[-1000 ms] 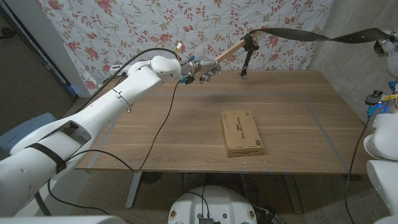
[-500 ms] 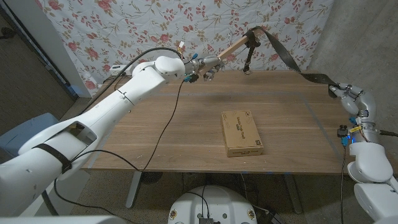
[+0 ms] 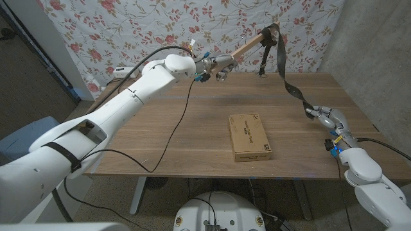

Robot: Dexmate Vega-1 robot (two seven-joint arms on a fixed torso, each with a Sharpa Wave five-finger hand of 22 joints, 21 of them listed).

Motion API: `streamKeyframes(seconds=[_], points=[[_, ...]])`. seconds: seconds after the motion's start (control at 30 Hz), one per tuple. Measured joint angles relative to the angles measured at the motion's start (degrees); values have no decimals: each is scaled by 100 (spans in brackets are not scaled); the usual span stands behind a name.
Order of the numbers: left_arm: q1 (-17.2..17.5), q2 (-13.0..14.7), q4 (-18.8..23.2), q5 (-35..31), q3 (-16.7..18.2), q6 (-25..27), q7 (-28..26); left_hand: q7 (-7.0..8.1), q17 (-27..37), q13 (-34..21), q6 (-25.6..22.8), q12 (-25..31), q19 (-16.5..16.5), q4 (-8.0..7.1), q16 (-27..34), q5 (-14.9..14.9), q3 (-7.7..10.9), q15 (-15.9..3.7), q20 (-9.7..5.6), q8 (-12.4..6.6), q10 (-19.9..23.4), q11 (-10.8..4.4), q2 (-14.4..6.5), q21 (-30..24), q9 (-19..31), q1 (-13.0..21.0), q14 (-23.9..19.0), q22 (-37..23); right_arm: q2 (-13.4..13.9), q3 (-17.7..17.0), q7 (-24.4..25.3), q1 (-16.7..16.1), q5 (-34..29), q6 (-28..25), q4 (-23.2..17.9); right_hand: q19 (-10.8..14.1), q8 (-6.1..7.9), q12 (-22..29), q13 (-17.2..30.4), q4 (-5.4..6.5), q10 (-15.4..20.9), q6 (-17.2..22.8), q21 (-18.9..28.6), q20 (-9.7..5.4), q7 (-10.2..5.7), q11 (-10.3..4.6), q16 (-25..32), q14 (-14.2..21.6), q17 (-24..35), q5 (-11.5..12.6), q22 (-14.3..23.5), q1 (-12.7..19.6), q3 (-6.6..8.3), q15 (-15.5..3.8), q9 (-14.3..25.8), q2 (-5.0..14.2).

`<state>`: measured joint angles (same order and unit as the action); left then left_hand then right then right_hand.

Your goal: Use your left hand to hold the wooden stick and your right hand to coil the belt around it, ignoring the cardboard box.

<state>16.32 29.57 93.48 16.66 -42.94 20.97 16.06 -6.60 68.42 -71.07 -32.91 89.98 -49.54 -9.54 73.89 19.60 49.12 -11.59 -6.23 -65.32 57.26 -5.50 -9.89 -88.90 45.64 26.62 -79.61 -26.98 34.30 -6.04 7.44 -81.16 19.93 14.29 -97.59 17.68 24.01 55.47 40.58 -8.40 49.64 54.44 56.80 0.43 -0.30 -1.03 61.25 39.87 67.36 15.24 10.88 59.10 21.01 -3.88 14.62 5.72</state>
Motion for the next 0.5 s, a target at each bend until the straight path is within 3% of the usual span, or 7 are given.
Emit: streamKeyframes(seconds=[0.13,0.27,0.5], points=[[-65,-80,-140,33,-34,-81,95,-7,0,0,7,0,0,0,0,0,0,-8,0,0,0,0,0,0,0,0,8,0,166,240,-78,226,72,-181,128,0,0,0,15,-10,0,0,0,0,0,0,21,-9,0,-11,0,0,-35,9,0,0],[-132,-163,-284,77,-72,-208,225,-7,7,2,7,0,0,0,0,0,0,-9,0,0,-1,1,0,0,0,0,10,0,409,711,-155,735,128,-333,405,0,0,0,1,1,0,0,4,0,0,0,21,-9,-24,-14,0,0,-47,9,0,0],[-246,-274,-505,172,-132,-395,521,-8,0,0,8,-1,1,0,0,0,0,-9,0,0,14,-13,0,0,1,0,10,1,593,1249,-265,1387,174,-546,744,-59,0,0,10,0,1,0,38,-3,0,0,21,-9,-39,-17,1,0,-48,9,0,0]])
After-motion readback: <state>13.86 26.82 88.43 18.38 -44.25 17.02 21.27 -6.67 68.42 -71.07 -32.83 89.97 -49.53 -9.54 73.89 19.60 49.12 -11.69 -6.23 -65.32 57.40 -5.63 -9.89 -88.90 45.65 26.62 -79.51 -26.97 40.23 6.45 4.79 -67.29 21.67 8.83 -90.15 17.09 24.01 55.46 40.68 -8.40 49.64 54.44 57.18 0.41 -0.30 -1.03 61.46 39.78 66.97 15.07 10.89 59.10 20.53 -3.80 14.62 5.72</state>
